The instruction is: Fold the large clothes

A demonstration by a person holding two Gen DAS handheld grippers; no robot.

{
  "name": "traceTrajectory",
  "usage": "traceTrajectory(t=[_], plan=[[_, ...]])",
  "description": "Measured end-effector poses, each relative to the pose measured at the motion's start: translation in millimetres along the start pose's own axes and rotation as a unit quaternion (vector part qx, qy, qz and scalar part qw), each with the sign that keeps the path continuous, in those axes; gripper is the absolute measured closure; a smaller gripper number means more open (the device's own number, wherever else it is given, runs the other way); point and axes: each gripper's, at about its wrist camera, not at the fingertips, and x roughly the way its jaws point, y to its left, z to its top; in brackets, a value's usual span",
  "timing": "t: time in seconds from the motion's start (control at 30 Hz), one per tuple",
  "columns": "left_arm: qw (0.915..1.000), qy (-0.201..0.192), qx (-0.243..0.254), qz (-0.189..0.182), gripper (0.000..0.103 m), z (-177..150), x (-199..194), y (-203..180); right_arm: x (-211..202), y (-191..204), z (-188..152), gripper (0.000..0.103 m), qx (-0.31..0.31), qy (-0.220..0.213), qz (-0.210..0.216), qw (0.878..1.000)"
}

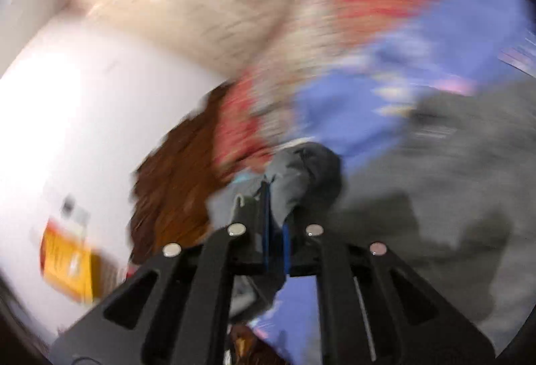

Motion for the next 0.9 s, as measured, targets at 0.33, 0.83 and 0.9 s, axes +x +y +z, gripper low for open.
traceTrajectory(t=[0.33, 0.83, 0.9], plan=[[0.9925, 0.061, 0.1, -0.035, 0.074, 63, 174, -159, -91, -128, -23, 0.031, 0.026, -0.053, -0.115, 0.992], [0.9766, 0.134, 0.157, 0.061, 0.074, 43, 301, -187, -7, -27, -193, 0.02, -0.726, -0.01, -0.329, 0.604], [0.9754, 0.136, 0.162, 0.062, 0.074, 43, 303, -187, 11, -39, -210, 0.018, -0.775, -0.006, -0.326, 0.542]])
